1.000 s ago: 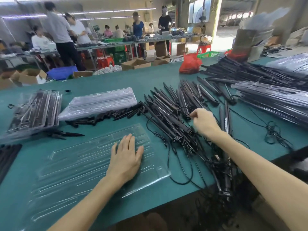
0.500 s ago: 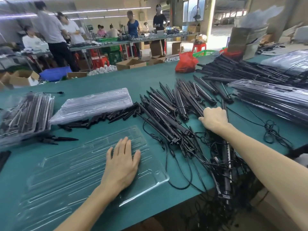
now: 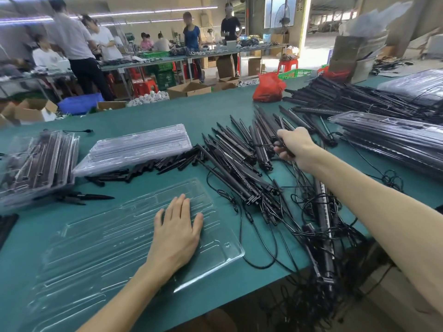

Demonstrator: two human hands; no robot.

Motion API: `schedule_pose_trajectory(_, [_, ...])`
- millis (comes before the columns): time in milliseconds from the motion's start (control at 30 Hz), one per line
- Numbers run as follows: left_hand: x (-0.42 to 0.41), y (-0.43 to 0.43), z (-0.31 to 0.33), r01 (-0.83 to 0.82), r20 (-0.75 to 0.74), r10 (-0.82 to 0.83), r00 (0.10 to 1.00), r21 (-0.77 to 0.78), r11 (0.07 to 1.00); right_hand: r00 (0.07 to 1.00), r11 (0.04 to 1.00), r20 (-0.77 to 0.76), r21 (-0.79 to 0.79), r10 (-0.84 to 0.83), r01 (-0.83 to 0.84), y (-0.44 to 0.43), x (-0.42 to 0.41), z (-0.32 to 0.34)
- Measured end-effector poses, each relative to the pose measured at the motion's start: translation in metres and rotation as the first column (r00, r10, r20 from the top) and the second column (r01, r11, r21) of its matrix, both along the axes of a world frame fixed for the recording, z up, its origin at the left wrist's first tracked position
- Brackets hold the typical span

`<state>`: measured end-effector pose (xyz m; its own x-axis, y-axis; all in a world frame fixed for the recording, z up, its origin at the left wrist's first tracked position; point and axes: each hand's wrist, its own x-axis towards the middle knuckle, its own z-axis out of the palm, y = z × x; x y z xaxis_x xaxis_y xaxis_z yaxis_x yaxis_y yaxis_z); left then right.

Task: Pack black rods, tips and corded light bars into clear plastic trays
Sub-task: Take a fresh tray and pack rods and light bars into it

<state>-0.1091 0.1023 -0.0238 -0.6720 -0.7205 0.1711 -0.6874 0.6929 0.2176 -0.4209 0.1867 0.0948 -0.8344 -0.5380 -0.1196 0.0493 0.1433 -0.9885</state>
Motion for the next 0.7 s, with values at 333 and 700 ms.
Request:
schedule_pose_trajectory(333, [0.0,0.001,0.0,-0.003,-0.013,0.003,1.0,0.011,1.0,0.946,0.93,0.183,-0.306,0.268,-0.204,0.001,0.044,0.02])
schedule_pose_trajectory(700, [0.0,0.001,0.0,-0.001,-0.021,0.001,1.0,0.005,1.0,0.983,0.98,-0.059,-0.089,0.172,-0.177,0.015,0.028,-0.01])
